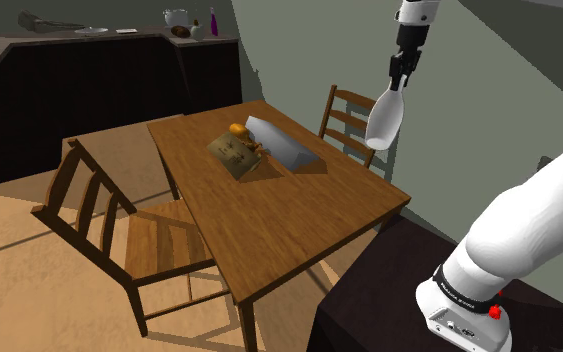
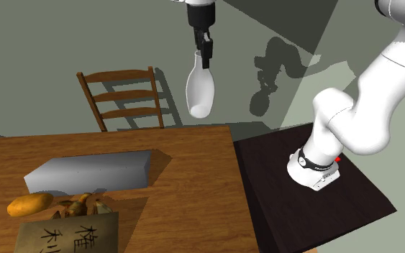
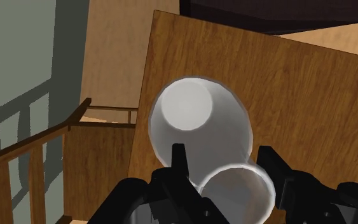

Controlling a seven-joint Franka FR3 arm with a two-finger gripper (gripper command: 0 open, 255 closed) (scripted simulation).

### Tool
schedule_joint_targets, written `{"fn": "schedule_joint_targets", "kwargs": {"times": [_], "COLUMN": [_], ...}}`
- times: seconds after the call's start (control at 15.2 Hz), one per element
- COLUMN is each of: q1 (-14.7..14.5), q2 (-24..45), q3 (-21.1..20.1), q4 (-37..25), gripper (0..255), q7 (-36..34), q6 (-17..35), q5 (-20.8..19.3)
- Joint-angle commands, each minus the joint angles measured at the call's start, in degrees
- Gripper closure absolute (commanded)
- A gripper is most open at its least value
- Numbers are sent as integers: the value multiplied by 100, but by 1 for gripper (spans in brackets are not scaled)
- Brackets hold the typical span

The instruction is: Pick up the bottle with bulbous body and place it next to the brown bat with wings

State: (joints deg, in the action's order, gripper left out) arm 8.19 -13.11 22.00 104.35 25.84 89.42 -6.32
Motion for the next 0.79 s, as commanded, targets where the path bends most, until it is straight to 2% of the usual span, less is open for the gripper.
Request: {"fn": "schedule_joint_targets", "kwargs": {"times": [0.0,0.73], "q1": [-3,-17], "q2": [28,348], "q3": [0,30], "q4": [-184,-1378], "gripper": [255,255], "q7": [17,135], "q6": [-156,-1045], "q5": [10,112]}}
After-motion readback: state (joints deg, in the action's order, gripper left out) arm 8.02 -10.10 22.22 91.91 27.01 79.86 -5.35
